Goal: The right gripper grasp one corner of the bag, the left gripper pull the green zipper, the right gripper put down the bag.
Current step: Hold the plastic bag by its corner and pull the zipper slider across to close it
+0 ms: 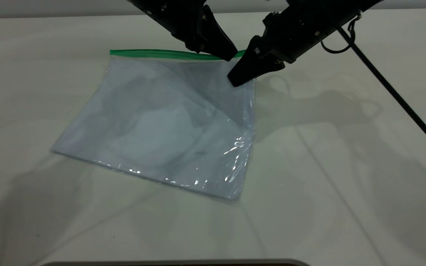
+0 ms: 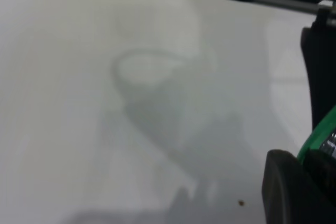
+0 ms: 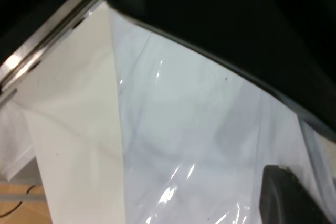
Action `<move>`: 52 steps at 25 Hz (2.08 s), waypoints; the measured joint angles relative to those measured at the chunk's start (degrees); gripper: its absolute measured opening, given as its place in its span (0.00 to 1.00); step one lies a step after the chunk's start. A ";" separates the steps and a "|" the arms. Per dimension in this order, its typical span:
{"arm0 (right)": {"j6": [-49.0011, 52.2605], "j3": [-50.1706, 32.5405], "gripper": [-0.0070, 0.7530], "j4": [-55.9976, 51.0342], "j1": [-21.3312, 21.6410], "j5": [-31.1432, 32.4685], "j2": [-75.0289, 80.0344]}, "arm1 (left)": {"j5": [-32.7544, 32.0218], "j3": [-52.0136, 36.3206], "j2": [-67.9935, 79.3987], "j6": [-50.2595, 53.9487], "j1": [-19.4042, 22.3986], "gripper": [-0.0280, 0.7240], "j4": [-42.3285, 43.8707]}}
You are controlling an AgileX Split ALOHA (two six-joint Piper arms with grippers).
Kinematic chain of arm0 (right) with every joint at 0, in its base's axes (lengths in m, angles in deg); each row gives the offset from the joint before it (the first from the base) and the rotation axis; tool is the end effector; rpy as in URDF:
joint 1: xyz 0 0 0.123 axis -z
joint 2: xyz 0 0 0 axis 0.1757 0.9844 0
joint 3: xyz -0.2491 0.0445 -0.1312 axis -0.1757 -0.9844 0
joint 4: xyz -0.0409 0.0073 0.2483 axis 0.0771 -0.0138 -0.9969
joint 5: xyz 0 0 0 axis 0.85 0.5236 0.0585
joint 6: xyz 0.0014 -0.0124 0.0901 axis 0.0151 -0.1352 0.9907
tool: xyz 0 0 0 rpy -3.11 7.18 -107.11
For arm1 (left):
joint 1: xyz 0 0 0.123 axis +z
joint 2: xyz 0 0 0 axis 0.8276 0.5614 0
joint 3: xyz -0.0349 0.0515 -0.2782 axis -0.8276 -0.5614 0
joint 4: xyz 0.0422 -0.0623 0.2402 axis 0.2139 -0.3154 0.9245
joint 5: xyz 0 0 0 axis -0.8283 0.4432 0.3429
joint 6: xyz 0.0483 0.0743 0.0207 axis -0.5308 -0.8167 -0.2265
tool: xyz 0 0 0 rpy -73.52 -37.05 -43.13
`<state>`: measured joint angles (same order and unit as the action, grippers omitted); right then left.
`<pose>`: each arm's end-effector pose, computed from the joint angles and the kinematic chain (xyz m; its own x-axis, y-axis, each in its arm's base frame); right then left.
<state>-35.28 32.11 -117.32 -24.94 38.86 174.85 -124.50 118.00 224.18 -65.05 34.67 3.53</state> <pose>0.4138 0.1758 0.0430 -0.6628 -0.4784 -0.5761 -0.7473 0.4719 0.4679 0.4361 -0.2217 0.0738 -0.2271 0.6912 -0.6860 0.9529 0.3030 -0.0101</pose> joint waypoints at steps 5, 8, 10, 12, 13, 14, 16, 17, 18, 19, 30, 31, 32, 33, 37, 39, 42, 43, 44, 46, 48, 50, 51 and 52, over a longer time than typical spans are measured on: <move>-0.20 0.00 0.06 -0.74 2.35 0.59 0.00 | 1.88 0.00 0.00 -0.26 0.06 0.12 -1.11; -0.32 0.00 0.06 -0.95 3.15 1.05 0.00 | 2.27 0.00 0.00 -0.32 0.37 0.12 -1.27; -0.46 0.00 0.06 -1.40 3.49 1.30 0.00 | 2.20 0.00 0.00 -0.32 0.87 0.12 -1.32; -0.69 0.07 0.06 -1.68 3.67 1.35 -0.07 | 1.97 0.00 0.00 -0.32 1.45 0.12 -1.32; -0.69 0.07 0.06 -1.96 3.80 1.39 -0.07 | 1.97 0.00 0.05 -0.32 1.80 0.12 -1.32; -0.82 0.07 0.06 -2.10 3.86 1.39 -0.08 | 1.97 0.00 0.05 -0.32 2.04 0.12 -1.32; -0.94 0.07 0.06 -2.23 3.92 1.39 -0.13 | 1.79 0.00 0.05 -0.33 2.61 0.12 -1.34; -1.00 0.07 0.06 -2.33 3.92 1.39 -0.19 | 1.72 0.00 0.05 -0.33 2.86 0.12 -1.34; -1.06 0.07 0.06 -2.39 3.97 1.39 -0.24 | 1.67 0.00 0.10 -0.33 3.23 0.12 -1.34; -1.06 0.07 0.06 -2.39 3.97 1.34 -0.30 | 1.57 0.00 0.10 -0.33 3.54 0.12 -1.28; -1.10 0.15 0.06 -2.97 3.97 0.04 -0.48 | 1.27 0.00 0.15 -0.32 8.35 0.12 3.19; -1.10 0.15 0.06 -3.04 3.97 -0.09 -0.48 | 1.27 0.00 0.15 -0.32 8.84 0.12 3.51; -1.10 0.15 0.06 -3.15 3.97 -0.23 -0.48 | 1.27 0.00 0.15 -0.32 9.37 0.12 3.81; -1.10 0.15 0.06 -3.30 3.97 -0.23 -0.48 | 1.27 0.00 0.15 -0.32 9.77 0.12 3.94; -1.11 0.15 0.06 -3.43 3.97 -0.65 -0.48 | 1.04 0.00 0.22 -0.32 11.34 0.12 4.26; -1.23 0.15 0.06 -3.58 3.97 -1.07 -0.48 | 0.91 0.00 0.22 -0.32 12.08 0.12 4.39; -1.26 0.15 0.06 -3.52 3.97 -1.90 -0.48 | 0.91 0.00 0.22 -0.32 13.33 0.12 4.50; -1.26 0.15 0.06 -3.57 3.97 -2.07 -0.48 | 0.86 0.00 0.22 -0.32 13.85 0.12 4.57; -1.26 0.15 0.06 -3.57 3.97 -2.30 -0.48 | 0.86 0.00 0.22 -0.32 14.37 0.12 4.64; -1.26 0.15 0.06 -3.57 3.97 -2.87 -0.48 | 0.66 0.00 0.22 -0.29 15.44 0.12 4.75; -1.26 0.15 0.06 -3.73 3.97 -3.23 -0.48 | 0.19 -0.05 0.22 -0.29 16.11 0.12 4.75; -1.26 0.15 0.06 -3.62 3.97 -3.83 -0.48 | 0.24 -0.05 0.22 -0.26 16.74 0.12 4.81; -1.29 0.15 0.06 -3.35 3.97 -4.33 -0.48 | 0.41 -0.05 0.22 -0.26 17.20 0.12 4.94; -1.29 0.15 0.06 -3.28 3.97 -4.93 -0.48 | 0.88 -0.05 0.23 -0.26 17.71 0.12 5.10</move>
<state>-36.57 32.26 -120.60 -20.97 33.93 174.37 -123.62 117.95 224.41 -65.31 52.38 8.63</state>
